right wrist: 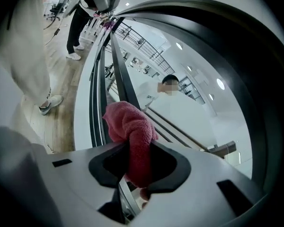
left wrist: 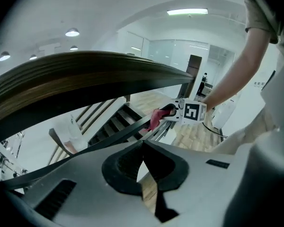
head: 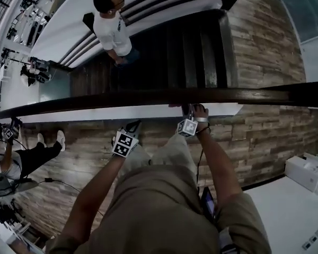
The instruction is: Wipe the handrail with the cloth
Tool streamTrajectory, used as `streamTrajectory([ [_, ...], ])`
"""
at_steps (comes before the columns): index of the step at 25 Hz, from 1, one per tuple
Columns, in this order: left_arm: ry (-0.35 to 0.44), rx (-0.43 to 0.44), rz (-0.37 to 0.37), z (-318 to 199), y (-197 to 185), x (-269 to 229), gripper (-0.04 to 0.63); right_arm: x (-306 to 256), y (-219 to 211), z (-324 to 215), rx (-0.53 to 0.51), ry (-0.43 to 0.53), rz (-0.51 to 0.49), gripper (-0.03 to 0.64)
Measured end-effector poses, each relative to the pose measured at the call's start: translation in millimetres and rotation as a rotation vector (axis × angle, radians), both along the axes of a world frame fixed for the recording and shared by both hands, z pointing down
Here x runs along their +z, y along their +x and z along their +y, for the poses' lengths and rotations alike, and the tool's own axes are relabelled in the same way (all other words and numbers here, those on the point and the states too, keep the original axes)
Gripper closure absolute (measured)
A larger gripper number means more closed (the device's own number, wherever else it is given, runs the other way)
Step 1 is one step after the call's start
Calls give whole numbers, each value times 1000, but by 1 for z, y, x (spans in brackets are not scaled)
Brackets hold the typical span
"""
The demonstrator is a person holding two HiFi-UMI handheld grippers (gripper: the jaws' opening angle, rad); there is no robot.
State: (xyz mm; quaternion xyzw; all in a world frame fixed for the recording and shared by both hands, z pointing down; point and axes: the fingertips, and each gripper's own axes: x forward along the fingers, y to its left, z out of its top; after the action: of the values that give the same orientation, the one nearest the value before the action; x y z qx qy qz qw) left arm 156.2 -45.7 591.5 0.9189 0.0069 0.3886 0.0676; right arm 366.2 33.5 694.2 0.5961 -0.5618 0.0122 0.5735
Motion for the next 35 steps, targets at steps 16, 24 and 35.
streamTrajectory([
  [16,22,270,-31,206,212,-2,578,15,333,311,434,-55,112,506],
  [24,57,210,-67,191,178,7,578,9,365,359,713,-15,1,508],
  [35,54,67,-55,117,42,29,578,22,122,250,524,30,-222,508],
])
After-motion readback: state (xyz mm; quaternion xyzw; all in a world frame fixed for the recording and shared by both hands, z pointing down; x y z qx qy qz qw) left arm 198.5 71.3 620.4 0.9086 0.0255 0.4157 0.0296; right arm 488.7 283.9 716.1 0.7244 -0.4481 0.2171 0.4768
